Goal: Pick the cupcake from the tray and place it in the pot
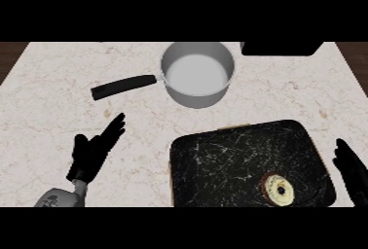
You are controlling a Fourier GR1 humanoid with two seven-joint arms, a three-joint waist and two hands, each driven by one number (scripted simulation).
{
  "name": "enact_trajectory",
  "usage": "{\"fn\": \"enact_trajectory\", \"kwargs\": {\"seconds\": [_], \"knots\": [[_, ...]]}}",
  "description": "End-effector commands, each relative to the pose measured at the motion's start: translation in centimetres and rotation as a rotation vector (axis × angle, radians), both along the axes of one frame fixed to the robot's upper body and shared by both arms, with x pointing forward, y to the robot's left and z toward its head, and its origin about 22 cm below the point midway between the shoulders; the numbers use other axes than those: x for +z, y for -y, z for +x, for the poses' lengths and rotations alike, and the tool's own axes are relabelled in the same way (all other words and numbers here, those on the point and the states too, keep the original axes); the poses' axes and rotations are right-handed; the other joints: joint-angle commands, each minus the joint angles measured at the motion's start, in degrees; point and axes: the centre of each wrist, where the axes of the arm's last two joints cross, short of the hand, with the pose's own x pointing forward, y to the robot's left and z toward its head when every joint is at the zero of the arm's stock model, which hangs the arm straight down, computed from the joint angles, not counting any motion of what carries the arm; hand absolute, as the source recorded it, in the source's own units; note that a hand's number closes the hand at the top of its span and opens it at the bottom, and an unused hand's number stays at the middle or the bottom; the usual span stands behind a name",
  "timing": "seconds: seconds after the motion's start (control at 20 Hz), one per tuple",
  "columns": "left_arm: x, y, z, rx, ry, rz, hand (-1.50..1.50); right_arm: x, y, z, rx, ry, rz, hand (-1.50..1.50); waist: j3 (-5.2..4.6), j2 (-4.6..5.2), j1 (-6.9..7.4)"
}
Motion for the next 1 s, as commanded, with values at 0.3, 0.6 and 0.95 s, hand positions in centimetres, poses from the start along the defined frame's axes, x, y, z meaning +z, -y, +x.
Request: {"fn": "enact_trajectory", "kwargs": {"seconds": [0.3,0.6,0.95], "knots": [[0.7,0.7,0.9,0.000,0.020,-0.007,0.00,-4.2,-1.2,3.4,0.149,-0.337,-0.065,-1.50,0.19,-0.15,0.02],[0.2,-1.7,0.3,-0.002,-0.006,0.006,0.00,-7.2,1.0,3.6,0.084,-0.268,-0.091,-1.50,0.20,-0.19,-0.18],[0.0,-0.4,-0.9,0.014,0.021,-0.005,0.00,-9.8,3.1,1.7,0.090,-0.234,-0.030,-1.50,0.21,-0.23,-0.21]]}}
